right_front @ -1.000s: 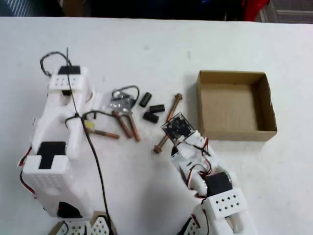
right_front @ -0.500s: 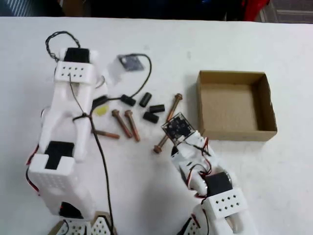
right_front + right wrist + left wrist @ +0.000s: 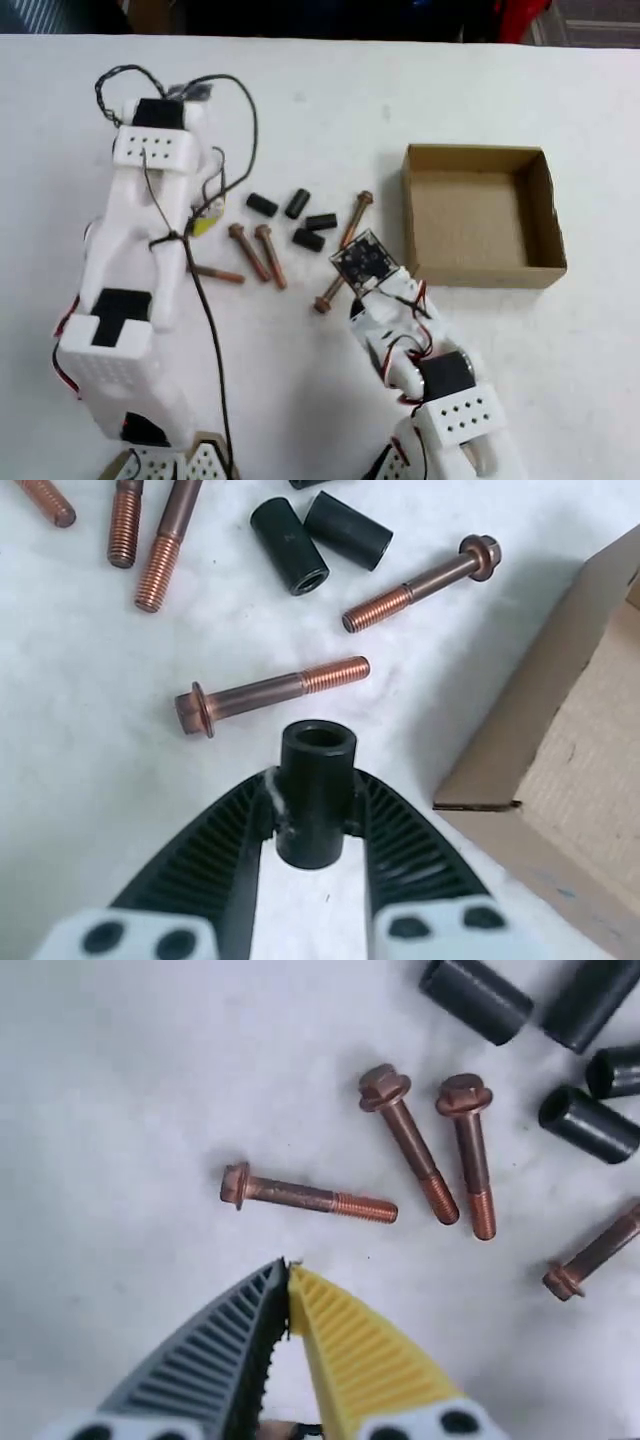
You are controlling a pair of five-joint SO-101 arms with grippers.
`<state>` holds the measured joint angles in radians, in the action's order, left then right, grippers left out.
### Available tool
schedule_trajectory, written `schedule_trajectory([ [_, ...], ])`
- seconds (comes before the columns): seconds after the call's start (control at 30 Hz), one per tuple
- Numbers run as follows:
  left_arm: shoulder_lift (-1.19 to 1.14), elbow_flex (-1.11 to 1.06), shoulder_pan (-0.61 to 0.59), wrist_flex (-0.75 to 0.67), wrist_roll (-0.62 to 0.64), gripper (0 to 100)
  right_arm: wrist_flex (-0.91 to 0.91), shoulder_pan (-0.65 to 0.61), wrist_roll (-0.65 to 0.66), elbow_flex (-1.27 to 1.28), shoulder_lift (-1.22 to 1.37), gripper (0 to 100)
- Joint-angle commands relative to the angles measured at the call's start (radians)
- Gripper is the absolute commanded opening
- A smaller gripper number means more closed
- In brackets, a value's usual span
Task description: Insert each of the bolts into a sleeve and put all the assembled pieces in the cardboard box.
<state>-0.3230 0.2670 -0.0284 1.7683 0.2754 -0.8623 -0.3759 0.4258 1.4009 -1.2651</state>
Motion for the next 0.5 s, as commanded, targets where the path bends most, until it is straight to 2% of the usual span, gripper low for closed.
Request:
schedule_trajectory([
  [0.0,0.024,-0.040,0.035,0.012,0.152,2,0.025,0.010,0.009,-0.005,-0.022,1.7],
  [0.1,0.018,-0.077,0.047,0.012,0.210,2,0.025,0.010,0.009,-0.005,-0.022,1.7],
  [0.37,0.015,-0.132,0.076,0.011,0.210,2,0.025,0.010,0.008,-0.005,-0.022,1.7],
  [0.47,0.022,-0.130,0.131,0.011,0.207,2,0.025,0.010,0.008,-0.005,-0.022,1.7],
])
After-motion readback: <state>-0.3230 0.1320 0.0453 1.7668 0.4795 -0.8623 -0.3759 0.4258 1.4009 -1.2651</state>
